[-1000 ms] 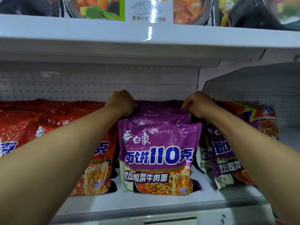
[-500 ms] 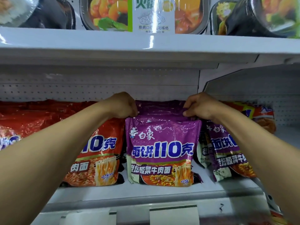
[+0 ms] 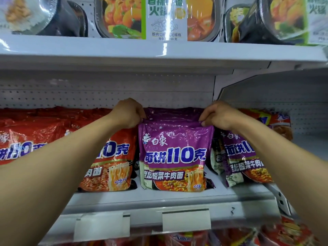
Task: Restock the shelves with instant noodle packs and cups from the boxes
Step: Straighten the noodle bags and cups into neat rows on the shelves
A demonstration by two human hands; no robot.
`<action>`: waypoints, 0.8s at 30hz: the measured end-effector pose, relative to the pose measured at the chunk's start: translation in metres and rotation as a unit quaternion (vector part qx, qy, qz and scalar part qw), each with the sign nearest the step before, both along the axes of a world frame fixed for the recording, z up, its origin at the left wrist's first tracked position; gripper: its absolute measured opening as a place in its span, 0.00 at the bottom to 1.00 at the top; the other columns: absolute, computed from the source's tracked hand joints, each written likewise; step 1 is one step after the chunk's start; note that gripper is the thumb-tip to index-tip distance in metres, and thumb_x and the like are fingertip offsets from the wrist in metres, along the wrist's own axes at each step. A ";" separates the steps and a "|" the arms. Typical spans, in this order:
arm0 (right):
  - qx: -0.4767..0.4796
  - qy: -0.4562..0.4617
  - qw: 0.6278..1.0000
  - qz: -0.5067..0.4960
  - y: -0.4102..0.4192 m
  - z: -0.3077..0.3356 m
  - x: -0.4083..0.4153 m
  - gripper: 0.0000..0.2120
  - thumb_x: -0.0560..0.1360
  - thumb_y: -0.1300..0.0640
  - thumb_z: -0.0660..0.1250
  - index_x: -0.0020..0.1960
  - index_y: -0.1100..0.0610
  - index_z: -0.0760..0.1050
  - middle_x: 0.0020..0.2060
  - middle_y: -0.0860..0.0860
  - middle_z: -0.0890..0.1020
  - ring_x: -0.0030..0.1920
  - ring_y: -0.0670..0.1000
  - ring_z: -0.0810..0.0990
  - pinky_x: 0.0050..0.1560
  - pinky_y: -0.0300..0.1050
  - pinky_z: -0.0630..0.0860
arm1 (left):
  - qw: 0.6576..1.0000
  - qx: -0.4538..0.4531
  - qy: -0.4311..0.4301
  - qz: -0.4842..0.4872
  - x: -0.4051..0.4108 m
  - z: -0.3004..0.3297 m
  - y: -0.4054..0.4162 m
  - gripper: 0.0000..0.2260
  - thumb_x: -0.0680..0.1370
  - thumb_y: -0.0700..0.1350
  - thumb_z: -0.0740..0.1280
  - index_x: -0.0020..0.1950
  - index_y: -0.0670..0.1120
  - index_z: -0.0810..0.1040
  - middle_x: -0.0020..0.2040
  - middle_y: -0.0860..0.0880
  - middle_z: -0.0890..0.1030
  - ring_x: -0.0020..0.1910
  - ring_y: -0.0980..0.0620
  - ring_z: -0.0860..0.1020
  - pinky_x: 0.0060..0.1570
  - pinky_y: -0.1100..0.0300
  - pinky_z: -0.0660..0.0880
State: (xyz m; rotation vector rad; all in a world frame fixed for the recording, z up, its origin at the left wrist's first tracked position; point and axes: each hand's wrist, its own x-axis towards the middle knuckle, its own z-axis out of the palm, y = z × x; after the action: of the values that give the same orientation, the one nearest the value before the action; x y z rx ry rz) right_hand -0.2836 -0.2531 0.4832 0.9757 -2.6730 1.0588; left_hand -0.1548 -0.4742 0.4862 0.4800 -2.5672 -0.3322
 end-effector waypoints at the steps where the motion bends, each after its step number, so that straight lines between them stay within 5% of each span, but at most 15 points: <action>1: -0.009 0.005 1.000 -0.012 -0.002 -0.002 -0.001 0.09 0.70 0.64 0.74 0.38 0.51 0.78 0.48 0.52 0.81 0.52 0.51 0.79 0.57 0.41 0.72 | 1.000 -0.003 0.011 0.008 0.001 -0.001 0.000 0.09 0.77 0.36 0.65 0.54 0.44 0.81 0.59 0.46 0.80 0.60 0.47 0.76 0.53 0.62 0.68; 9: -0.131 0.030 0.991 -0.027 0.007 -0.012 -0.003 0.08 0.76 0.64 0.67 0.42 0.52 0.79 0.47 0.50 0.82 0.50 0.48 0.78 0.51 0.39 0.70 | 0.995 0.027 0.091 0.015 0.011 -0.007 0.005 0.11 0.79 0.37 0.62 0.59 0.44 0.79 0.59 0.44 0.80 0.58 0.47 0.77 0.51 0.62 0.69; 14: -0.133 -0.006 0.990 0.036 0.029 -0.012 0.025 0.04 0.76 0.53 0.68 0.45 0.53 0.78 0.47 0.47 0.79 0.50 0.47 0.75 0.50 0.41 0.67 | 0.980 -0.071 0.182 -0.019 0.039 -0.031 0.023 0.14 0.77 0.45 0.67 0.62 0.48 0.75 0.63 0.47 0.76 0.65 0.45 0.71 0.66 0.44 0.66; 20: 0.041 -0.052 0.997 0.035 0.023 -0.026 0.048 0.36 0.66 0.54 0.78 0.70 0.56 0.68 0.60 0.52 0.75 0.57 0.49 0.73 0.56 0.40 0.67 | 0.947 -0.290 0.060 -0.123 0.048 -0.096 0.069 0.41 0.68 0.62 0.71 0.75 0.55 0.56 0.78 0.49 0.54 0.76 0.47 0.49 0.71 0.48 0.39; 24: 0.051 0.013 0.999 -0.015 0.016 -0.028 0.052 0.42 0.65 0.54 0.79 0.73 0.60 0.64 0.69 0.55 0.72 0.65 0.53 0.72 0.62 0.41 0.67 | 0.934 -0.338 -0.012 -0.112 0.031 -0.117 0.076 0.47 0.69 0.66 0.68 0.75 0.61 0.38 0.78 0.47 0.36 0.76 0.44 0.36 0.71 0.39 0.39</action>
State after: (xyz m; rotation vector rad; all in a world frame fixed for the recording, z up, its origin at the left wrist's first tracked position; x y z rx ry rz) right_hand -0.2314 -0.2376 0.4550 0.9554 -2.7353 0.9068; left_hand -0.1235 -0.3986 0.3694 -0.0657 -2.5503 0.4814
